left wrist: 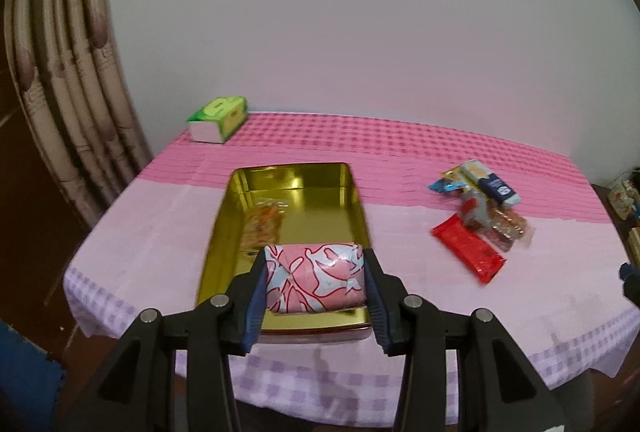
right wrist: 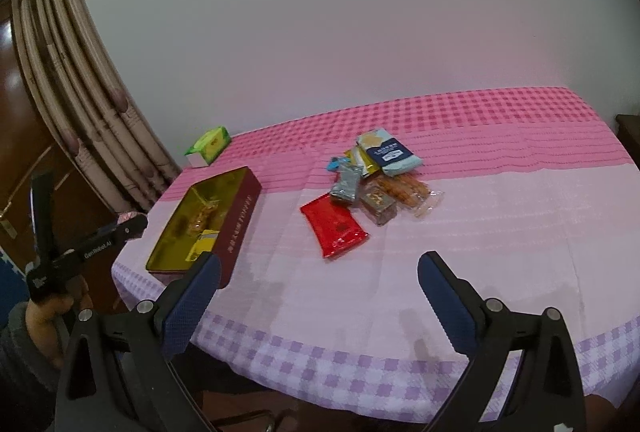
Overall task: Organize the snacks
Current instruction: 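Carry the pink candy with the left gripper into the tin and release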
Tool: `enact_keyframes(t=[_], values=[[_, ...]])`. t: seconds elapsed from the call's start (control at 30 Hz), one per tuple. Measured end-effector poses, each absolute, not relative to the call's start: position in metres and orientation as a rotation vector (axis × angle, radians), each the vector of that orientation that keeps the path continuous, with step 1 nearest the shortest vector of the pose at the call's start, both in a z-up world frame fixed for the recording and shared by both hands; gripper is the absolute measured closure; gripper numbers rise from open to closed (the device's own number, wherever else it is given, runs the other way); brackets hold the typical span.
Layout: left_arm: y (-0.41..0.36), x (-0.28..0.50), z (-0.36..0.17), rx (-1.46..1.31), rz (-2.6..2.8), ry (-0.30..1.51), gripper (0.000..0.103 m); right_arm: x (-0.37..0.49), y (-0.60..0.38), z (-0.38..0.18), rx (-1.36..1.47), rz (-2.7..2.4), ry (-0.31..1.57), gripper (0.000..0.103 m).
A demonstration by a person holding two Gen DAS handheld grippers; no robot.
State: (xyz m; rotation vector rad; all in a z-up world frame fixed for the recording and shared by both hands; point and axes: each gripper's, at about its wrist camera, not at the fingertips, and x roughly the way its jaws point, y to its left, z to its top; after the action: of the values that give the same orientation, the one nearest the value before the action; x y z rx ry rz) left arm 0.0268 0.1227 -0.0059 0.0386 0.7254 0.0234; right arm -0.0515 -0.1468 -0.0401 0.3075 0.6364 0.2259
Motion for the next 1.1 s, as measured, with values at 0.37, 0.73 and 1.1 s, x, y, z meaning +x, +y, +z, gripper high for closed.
enact_keyframes(t=[0.37, 0.73, 1.1], values=[[0.128, 0.021, -0.002, 0.067, 0.057, 0.697, 0.059, -0.057, -0.142, -0.037, 0.297, 0.245, 0.638, 0.003], [0.143, 0.040, -0.041, 0.051, 0.076, 0.769, 0.059, -0.050, -0.146, -0.048, 0.310, 0.234, 0.673, 0.003], [0.178, 0.083, -0.087, 0.026, 0.104, 0.849, 0.059, -0.030, -0.153, -0.079, 0.311, 0.202, 0.756, 0.002]])
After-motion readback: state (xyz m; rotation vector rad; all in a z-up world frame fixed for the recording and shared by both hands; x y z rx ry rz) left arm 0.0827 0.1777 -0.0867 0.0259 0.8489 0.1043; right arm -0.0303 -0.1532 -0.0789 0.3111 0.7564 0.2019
